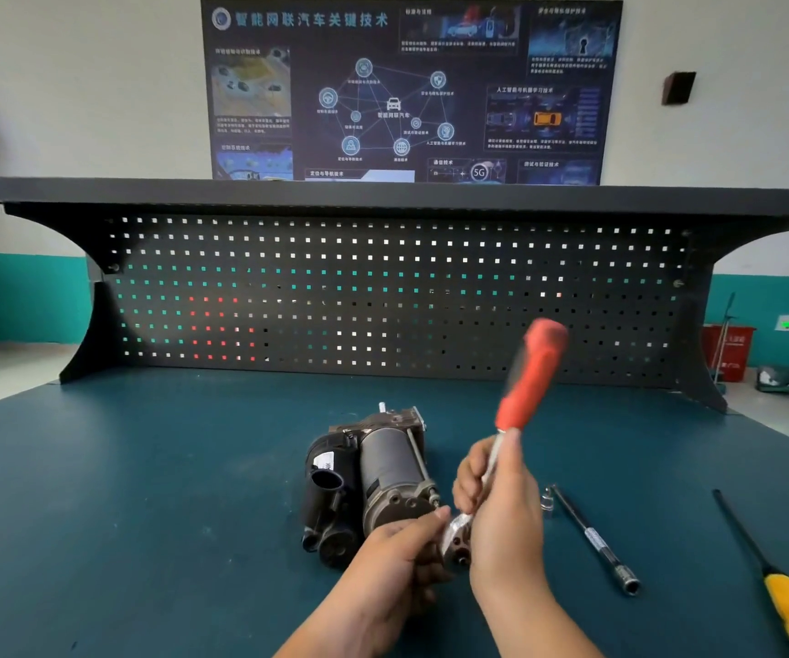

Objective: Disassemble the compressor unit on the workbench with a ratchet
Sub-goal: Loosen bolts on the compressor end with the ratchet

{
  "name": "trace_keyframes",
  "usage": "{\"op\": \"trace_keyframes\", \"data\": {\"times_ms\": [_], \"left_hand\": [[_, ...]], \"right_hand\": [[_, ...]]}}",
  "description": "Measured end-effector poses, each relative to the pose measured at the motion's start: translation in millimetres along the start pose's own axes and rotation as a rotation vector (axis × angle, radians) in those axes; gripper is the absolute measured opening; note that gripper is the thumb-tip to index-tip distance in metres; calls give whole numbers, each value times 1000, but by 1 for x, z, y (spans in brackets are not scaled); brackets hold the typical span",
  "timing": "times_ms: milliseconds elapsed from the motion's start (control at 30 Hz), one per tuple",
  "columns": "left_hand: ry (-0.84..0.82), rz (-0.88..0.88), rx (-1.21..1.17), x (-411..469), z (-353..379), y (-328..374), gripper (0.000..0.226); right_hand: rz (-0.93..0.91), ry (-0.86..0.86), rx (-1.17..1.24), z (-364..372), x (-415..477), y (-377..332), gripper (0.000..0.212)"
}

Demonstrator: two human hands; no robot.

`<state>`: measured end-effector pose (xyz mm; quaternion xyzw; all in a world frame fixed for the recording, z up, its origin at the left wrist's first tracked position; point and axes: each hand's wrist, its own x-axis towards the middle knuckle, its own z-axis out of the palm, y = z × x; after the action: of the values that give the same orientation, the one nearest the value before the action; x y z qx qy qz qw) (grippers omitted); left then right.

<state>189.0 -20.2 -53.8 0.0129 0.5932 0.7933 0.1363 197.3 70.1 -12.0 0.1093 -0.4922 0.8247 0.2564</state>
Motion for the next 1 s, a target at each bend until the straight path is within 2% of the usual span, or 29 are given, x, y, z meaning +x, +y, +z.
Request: {"op": "trace_keyframes", "data": {"times_ms": [167,233,300,400,500,600,700,800,900,1000], "left_hand": [[-41,34,2,0,-1,-3,16],[-69,83,46,-1,-3,-5,25],[-71,89,77,-1,-5,-6,31],[-88,67,3,-1,-1,-4,13],[-44,46,-29,2,1,-5,22],[-36,47,0,2,4,-4,28],[-12,37,27,2,4,-3,30],[-1,25,32,1,1,-3,30],[-17,10,59,1,-2,-5,26],[-77,57,73,4,-6,-10,17]], "right_hand": [[-348,-419,-543,2,-10,3,46],[-414,-463,-731,4,-12,4,43],[-433,-446,-770,5,-12,5,42],[-295,-310,-479,7,-12,3,40],[-42,-33,-89,5,-8,1,40],[122,227,142,-3,1,1,45],[185,301,267,-7,8,2,46],[71,147,101,-4,6,2,45],[-156,-191,-205,-2,-2,2,45],[-385,-513,-621,-2,-7,3,45]]}}
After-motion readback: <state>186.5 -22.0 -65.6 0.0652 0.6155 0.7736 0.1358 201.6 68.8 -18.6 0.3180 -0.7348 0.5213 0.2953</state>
